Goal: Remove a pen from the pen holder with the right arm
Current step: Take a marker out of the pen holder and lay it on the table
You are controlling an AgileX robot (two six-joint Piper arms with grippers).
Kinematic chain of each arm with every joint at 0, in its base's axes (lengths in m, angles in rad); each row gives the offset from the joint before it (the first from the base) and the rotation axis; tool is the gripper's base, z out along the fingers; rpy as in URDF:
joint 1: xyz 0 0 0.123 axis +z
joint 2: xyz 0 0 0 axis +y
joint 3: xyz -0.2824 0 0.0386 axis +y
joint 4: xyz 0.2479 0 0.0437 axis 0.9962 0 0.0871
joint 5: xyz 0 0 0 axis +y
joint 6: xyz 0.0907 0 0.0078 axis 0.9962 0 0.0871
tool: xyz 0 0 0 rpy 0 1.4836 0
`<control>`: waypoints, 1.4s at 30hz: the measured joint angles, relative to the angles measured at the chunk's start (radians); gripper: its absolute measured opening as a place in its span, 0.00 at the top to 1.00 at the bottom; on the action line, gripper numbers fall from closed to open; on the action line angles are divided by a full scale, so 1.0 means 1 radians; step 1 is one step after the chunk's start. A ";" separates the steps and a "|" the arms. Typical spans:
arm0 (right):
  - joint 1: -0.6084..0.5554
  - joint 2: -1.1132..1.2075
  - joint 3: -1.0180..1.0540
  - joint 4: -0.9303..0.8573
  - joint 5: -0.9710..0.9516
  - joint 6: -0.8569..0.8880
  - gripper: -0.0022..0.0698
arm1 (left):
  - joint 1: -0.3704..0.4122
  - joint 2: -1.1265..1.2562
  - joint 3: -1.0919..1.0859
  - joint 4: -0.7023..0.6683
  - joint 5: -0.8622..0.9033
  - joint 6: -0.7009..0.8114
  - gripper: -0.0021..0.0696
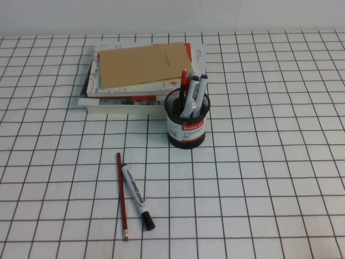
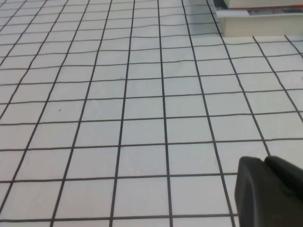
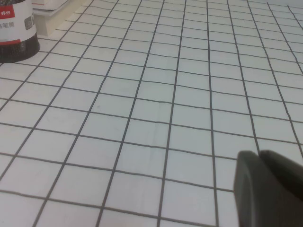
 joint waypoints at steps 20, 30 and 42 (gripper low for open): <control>0.000 0.000 0.000 0.000 0.000 0.000 0.99 | 0.000 0.000 0.000 0.000 0.000 0.000 0.98; 0.000 0.000 0.000 0.000 0.000 0.000 0.99 | 0.000 0.000 0.000 0.000 0.000 0.000 0.98; 0.000 0.000 0.000 0.169 -0.045 0.000 0.99 | 0.000 0.000 0.000 0.000 0.000 0.000 0.98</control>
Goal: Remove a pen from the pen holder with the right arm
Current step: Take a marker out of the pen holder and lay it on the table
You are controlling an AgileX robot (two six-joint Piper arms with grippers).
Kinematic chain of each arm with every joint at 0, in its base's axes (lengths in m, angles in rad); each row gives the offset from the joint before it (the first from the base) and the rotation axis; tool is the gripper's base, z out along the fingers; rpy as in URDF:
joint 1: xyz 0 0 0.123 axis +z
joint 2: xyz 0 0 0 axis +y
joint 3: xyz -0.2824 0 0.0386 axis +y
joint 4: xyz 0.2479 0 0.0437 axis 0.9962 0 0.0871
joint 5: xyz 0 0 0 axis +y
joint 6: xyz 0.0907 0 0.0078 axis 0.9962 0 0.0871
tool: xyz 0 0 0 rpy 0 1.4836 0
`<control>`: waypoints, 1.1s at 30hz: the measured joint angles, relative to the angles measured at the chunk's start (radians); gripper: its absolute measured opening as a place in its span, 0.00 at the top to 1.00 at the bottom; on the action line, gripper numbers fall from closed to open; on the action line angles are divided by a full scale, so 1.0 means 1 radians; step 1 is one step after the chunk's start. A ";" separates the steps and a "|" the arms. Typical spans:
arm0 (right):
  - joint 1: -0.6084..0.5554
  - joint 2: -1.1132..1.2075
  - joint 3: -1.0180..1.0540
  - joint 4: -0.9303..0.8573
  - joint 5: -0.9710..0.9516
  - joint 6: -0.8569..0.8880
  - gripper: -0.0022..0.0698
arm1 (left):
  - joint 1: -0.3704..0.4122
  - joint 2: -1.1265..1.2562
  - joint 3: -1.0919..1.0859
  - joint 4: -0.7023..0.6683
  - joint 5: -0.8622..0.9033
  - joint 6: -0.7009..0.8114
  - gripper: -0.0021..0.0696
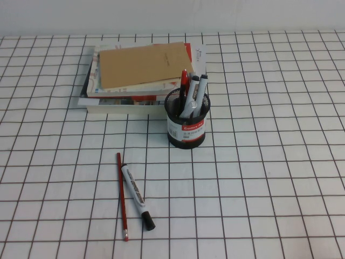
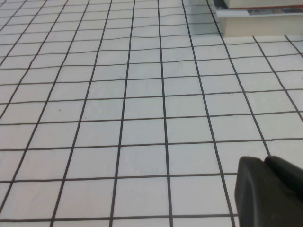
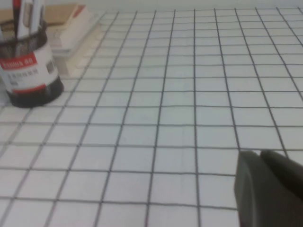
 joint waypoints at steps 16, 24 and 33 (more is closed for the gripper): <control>0.000 0.000 0.000 0.449 -0.164 0.000 0.99 | 0.000 0.000 0.000 0.000 0.000 0.000 0.98; 0.000 0.000 0.000 0.509 -0.209 0.000 0.99 | 0.000 0.000 0.000 0.000 0.000 0.000 0.98; 0.000 0.138 -0.200 0.508 -0.004 0.000 0.99 | 0.000 0.000 0.000 0.000 0.000 0.000 0.98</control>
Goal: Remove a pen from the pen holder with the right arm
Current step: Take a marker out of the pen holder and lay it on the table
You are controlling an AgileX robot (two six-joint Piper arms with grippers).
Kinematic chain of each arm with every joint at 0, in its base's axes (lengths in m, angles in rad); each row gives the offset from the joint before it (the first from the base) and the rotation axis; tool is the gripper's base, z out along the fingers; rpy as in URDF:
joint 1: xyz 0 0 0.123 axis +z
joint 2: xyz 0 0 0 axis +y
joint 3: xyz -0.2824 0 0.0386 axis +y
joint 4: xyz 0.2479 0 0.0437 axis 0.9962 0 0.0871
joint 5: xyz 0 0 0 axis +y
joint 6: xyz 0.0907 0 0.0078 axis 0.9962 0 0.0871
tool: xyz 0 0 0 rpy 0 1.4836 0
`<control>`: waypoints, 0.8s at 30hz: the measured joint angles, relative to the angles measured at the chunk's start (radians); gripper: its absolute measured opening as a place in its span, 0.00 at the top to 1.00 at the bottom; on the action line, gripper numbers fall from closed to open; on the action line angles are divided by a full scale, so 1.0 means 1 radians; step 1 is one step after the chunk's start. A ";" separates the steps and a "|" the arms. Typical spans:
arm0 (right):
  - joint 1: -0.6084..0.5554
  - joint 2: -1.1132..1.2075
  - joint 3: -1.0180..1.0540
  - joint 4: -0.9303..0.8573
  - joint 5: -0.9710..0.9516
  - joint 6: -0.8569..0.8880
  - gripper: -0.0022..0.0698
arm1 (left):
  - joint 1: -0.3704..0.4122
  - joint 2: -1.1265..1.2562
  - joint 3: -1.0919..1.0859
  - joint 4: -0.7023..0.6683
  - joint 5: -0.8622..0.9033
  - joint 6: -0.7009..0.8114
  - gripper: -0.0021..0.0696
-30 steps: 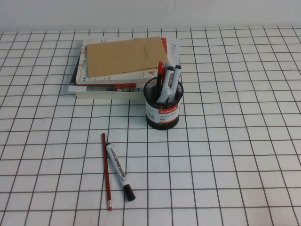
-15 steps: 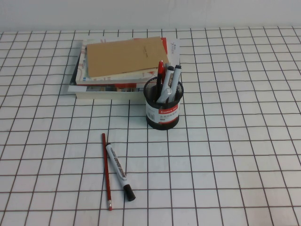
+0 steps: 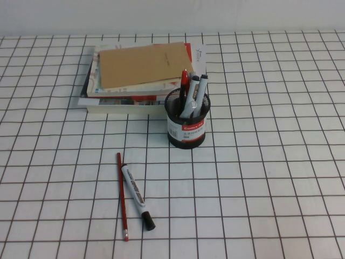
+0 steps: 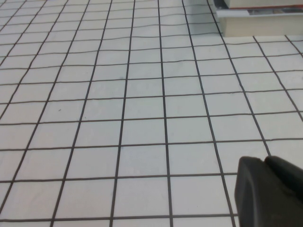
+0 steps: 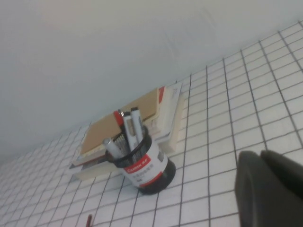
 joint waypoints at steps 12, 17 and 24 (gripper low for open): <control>0.000 0.589 -0.351 -0.229 0.236 -0.002 0.99 | 0.000 0.000 0.000 0.000 0.000 0.000 0.98; 0.000 0.740 -0.427 -0.236 0.267 -0.062 0.99 | 0.000 0.000 0.000 0.000 0.000 0.000 0.98; 0.148 0.891 -0.498 -0.255 0.183 -0.076 0.99 | 0.000 0.000 0.000 0.000 0.000 0.000 0.98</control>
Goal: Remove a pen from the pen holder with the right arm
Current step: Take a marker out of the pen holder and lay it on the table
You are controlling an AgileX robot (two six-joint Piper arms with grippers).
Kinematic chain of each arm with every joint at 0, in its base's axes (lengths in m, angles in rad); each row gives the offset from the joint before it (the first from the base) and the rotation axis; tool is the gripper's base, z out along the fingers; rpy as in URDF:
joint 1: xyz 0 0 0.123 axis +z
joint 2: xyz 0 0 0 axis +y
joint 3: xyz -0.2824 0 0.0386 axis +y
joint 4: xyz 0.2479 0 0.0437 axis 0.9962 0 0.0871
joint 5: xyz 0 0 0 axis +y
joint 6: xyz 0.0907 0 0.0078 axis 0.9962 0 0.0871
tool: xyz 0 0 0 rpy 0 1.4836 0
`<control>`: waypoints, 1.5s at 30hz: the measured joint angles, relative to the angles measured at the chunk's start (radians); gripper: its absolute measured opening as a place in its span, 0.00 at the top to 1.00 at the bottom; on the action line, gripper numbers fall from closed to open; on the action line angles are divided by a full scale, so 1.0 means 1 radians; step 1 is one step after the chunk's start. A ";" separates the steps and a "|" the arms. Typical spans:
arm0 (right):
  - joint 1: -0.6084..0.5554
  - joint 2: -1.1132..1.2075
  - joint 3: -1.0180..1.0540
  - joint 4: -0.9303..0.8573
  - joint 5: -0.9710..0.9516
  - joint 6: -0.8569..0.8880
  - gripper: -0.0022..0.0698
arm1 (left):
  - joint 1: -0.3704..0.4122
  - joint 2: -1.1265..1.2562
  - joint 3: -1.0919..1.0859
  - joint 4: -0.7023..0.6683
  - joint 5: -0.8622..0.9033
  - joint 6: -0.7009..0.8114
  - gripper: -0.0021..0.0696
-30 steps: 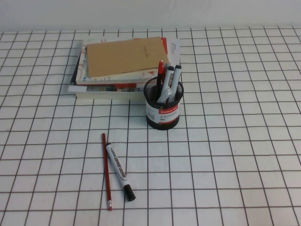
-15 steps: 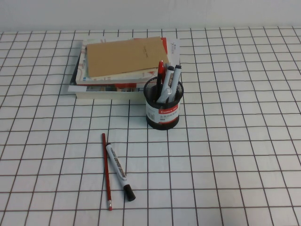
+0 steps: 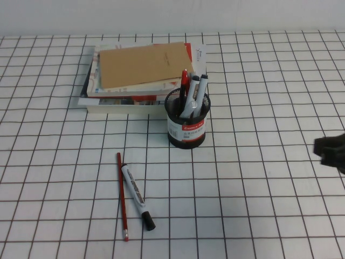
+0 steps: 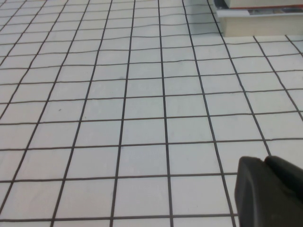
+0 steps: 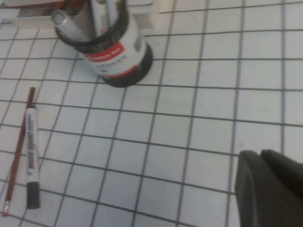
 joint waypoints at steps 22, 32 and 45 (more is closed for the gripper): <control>0.632 0.389 -0.004 -0.115 -0.954 0.019 0.57 | 0.000 0.000 0.000 0.000 0.000 0.000 0.98; 0.634 0.594 -0.004 -0.283 -1.316 0.126 0.43 | 0.000 0.000 0.000 0.000 0.000 0.000 0.98; 0.630 0.829 -0.013 -0.334 -1.610 0.277 0.43 | 0.000 0.000 0.000 0.000 0.000 0.000 0.98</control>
